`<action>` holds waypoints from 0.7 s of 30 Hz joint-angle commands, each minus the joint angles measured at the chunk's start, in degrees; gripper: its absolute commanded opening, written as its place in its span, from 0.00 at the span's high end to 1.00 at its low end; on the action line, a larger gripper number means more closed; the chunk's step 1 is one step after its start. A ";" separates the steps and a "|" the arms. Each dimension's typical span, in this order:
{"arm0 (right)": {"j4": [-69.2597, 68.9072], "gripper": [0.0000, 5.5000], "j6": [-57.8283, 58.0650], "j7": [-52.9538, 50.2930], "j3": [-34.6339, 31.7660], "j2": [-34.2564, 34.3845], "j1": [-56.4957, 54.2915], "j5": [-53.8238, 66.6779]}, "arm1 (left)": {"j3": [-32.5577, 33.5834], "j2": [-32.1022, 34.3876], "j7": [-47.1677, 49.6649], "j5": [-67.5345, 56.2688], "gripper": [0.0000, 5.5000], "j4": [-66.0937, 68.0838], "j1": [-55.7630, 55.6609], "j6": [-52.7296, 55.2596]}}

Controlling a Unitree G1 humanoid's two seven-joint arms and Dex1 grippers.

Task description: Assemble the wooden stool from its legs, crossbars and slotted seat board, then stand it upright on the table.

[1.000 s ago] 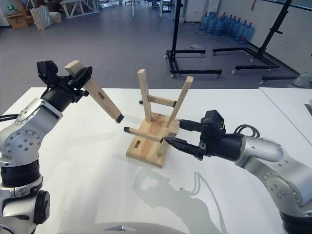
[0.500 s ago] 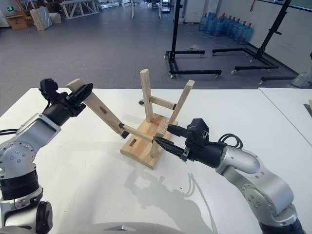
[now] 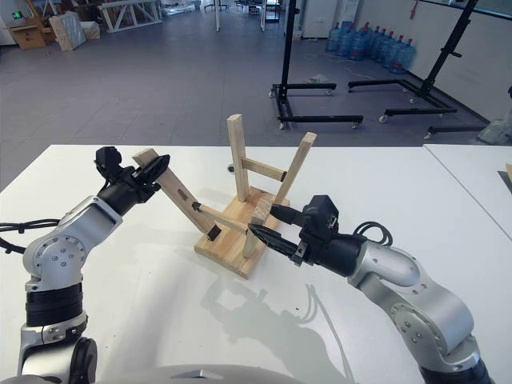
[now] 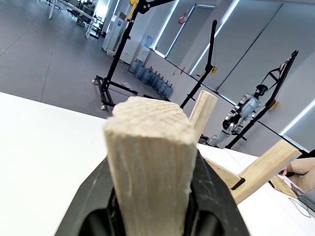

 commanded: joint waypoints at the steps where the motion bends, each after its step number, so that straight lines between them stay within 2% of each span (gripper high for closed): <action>1: -0.11 0.62 1.03 0.03 1.33 0.24 0.61 -0.41 | -2.71 1.45 -1.49 4.68 0.82 0.01 0.52 -0.32; 8: 1.66 0.62 1.93 -3.11 3.06 -0.47 0.42 -6.16 | -4.67 3.36 -3.57 7.36 0.82 -4.31 1.47 -0.10; 21: 1.76 0.62 0.27 -3.90 2.69 1.97 1.09 -5.84 | -7.58 3.56 -6.34 10.19 0.82 -8.24 4.42 0.50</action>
